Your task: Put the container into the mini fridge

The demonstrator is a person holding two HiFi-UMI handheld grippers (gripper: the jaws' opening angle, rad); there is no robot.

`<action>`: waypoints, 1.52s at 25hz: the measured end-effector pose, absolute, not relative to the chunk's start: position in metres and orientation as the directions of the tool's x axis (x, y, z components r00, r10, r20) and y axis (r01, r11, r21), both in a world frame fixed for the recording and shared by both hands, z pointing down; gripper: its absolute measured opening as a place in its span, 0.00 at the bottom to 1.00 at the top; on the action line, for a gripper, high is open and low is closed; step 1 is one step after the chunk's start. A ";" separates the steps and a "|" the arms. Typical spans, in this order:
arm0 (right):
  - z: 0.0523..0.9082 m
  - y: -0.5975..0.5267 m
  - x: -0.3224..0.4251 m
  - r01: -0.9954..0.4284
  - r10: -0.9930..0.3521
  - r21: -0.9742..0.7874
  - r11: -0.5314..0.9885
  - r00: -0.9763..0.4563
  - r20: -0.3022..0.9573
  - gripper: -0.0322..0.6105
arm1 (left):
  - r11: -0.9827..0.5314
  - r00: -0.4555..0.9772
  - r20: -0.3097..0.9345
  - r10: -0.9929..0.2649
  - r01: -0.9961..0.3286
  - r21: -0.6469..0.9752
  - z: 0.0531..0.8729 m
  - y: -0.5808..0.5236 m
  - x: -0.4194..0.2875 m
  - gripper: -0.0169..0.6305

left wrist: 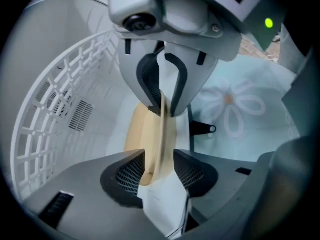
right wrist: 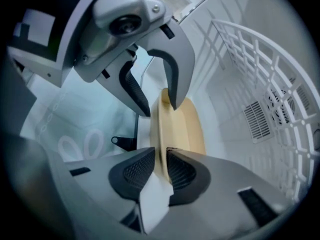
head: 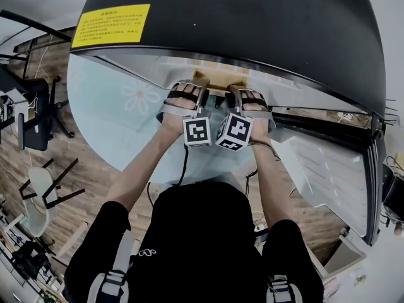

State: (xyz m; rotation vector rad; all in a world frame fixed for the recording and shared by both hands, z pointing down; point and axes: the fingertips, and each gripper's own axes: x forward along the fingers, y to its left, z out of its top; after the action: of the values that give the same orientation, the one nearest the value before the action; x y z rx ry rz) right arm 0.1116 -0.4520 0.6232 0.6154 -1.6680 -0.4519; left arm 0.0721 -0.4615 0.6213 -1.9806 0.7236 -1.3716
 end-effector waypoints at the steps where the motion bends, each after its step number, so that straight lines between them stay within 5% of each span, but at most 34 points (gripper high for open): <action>1: 0.623 -0.451 0.112 -0.153 -0.625 0.608 0.779 -0.119 0.771 0.17 | -0.653 0.324 0.592 -0.738 -0.120 -0.748 0.616 -0.461 0.073 0.33; 10: 0.586 -0.440 0.107 -0.268 -0.689 0.640 0.720 -0.165 0.706 0.17 | -0.632 0.360 0.526 -0.770 -0.325 -0.703 0.583 -0.453 0.058 0.31; 26: 0.493 -0.378 0.092 -0.624 -0.811 0.556 0.550 -0.241 0.533 0.15 | -0.488 0.439 0.223 -0.870 -0.707 -0.512 0.480 -0.384 0.028 0.05; 38: 0.436 -0.308 0.070 -0.813 -0.875 0.372 0.448 -0.311 0.372 0.07 | -0.466 0.460 0.084 -0.884 -0.851 -0.243 0.422 -0.314 0.012 0.05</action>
State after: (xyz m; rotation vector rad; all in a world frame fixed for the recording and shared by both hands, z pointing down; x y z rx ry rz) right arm 0.0704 -0.3079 0.4363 1.4099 -2.1798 -0.1549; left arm 0.0125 -0.3140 0.4221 -2.5384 1.5232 -0.2958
